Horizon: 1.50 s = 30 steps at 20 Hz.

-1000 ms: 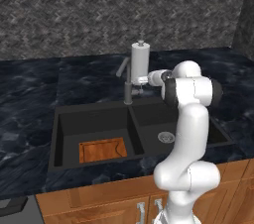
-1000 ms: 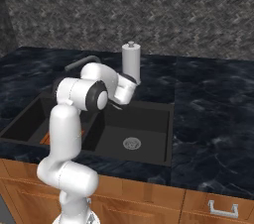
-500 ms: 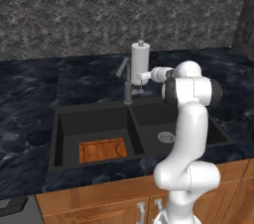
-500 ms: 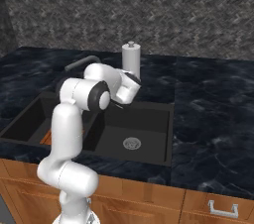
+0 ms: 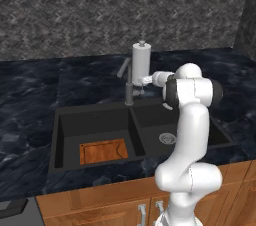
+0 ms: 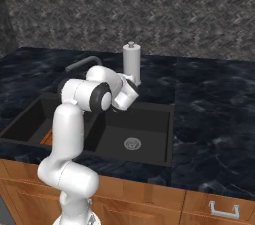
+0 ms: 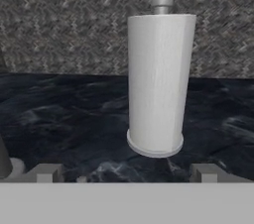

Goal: Turn on the sink faucet with hot water and rinse the cutting board for ten seconds, then turn off the faucet. Push the cutting board to reach the water if necessary.

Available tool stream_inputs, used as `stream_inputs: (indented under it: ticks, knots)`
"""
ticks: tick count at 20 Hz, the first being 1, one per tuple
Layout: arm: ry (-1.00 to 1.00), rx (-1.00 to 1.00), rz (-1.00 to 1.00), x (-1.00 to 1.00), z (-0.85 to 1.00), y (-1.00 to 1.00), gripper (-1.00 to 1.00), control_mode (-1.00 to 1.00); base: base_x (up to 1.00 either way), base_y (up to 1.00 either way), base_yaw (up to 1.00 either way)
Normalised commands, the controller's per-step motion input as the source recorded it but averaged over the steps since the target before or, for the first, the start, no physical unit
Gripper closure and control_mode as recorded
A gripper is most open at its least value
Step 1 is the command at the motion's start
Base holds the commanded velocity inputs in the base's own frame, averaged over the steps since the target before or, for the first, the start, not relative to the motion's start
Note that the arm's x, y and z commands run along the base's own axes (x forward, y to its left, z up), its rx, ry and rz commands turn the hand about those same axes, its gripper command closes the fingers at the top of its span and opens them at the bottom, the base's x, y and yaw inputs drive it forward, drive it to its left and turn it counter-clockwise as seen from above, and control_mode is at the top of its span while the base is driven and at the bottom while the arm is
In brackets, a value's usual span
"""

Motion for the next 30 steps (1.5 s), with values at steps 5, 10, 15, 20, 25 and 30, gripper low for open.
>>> stream_inputs:
  ticks: [5,10,15,20,25,30]
  knots:
    - [0.00,0.00,0.00,0.00,-0.23,0.00,-1.00,-1.00,0.00,0.00,0.00]
    - [0.00,0.00,0.00,0.00,-0.18,0.00,-1.00,-1.00,0.00,0.00,0.00]
    - [0.00,0.00,0.00,0.00,-0.17,0.01,-1.00,-1.00,0.00,0.00,0.00]
    - [0.00,0.00,0.00,0.00,-0.12,0.14,-1.00,-1.00,0.00,0.00,0.00]
    - [-0.03,0.00,0.00,0.00,-0.08,0.13,-1.00,-1.00,0.00,0.00,0.00]
    - [-0.03,0.00,0.00,0.00,0.00,0.04,-1.00,-1.00,0.00,0.00,0.00]
